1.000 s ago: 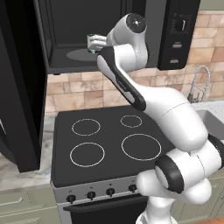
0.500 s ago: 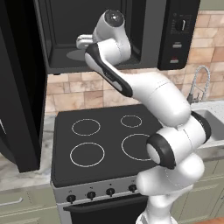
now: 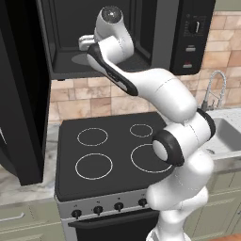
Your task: Pick the cup of tea, navigate to the dining table, and place it on the saucer.
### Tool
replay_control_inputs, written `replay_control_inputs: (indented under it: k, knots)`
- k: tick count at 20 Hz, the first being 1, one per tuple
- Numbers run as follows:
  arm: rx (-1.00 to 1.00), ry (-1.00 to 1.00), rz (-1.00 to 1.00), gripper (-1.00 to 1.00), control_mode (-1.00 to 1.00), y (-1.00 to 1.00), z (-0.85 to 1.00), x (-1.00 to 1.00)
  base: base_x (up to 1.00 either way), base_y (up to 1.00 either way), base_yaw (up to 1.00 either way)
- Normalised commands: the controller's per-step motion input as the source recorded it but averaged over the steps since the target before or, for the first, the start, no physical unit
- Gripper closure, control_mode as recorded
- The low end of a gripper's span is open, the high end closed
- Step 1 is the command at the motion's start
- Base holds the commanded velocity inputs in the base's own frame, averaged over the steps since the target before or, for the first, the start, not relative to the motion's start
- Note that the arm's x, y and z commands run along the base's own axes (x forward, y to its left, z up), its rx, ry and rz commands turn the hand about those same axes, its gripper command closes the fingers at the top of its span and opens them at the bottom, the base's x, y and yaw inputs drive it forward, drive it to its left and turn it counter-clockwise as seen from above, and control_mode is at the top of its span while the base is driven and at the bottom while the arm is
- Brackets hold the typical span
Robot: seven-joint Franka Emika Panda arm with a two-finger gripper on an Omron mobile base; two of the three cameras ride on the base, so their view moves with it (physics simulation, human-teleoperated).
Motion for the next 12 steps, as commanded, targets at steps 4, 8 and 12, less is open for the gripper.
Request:
replay_control_inputs:
  k: [4,8,12]
  knots:
    - [-0.04,0.00,0.00,-1.00,-1.00,-0.06,0.00,0.21,0.00,0.00,0.00]
    - [0.00,0.00,0.00,-1.00,-1.00,0.00,-0.08,0.21,0.00,0.00,0.00]
    - [0.00,0.00,0.00,-1.00,-1.00,0.00,-0.12,0.27,0.00,0.00,0.00]
